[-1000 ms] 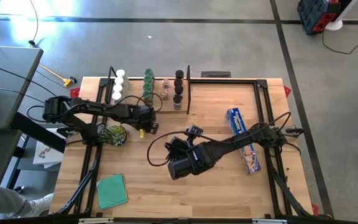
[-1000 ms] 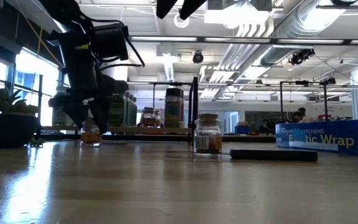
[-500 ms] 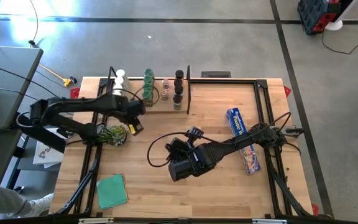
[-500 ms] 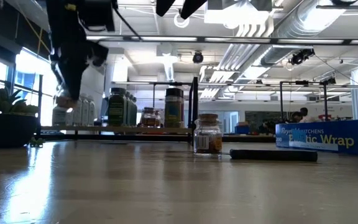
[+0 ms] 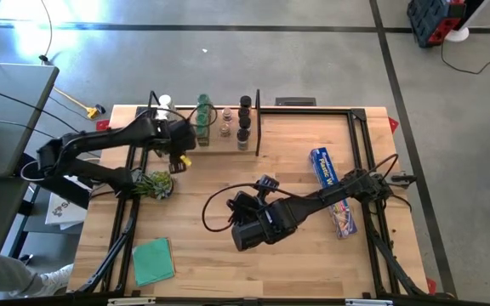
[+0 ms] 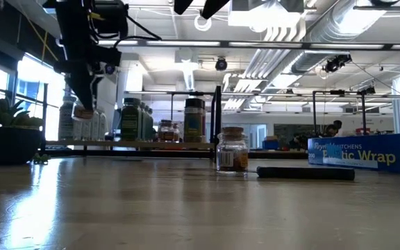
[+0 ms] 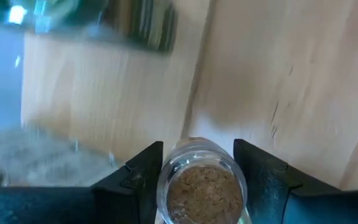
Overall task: Shelf spices
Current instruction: Put the brown lid on the seasoning bottle
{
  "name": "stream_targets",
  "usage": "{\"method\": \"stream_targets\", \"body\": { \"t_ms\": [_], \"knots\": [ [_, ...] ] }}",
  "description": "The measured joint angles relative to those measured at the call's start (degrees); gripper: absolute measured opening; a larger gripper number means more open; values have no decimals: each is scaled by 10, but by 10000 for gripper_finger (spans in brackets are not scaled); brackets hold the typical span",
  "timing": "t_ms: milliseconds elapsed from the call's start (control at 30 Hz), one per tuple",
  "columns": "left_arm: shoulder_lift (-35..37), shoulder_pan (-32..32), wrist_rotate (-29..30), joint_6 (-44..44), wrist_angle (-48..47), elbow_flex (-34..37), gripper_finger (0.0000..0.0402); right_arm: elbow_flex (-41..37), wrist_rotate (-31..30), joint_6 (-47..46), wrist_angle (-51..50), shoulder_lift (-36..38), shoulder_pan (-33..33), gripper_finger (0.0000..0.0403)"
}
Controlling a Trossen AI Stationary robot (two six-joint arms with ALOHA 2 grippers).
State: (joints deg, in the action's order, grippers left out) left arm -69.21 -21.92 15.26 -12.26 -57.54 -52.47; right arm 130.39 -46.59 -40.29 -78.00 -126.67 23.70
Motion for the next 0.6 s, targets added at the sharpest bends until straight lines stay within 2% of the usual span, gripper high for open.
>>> {"method": "stream_targets", "body": {
  "t_ms": [233, 600],
  "knots": [
    [-35, -70, -18, -135, 35, 0, 166, 0, 0, 1, 0, 0, 0, 326],
    [-68, -137, -91, -184, 93, 0, 166, 0, 0, 2, -1, 0, 1, 326]
  ]
}}
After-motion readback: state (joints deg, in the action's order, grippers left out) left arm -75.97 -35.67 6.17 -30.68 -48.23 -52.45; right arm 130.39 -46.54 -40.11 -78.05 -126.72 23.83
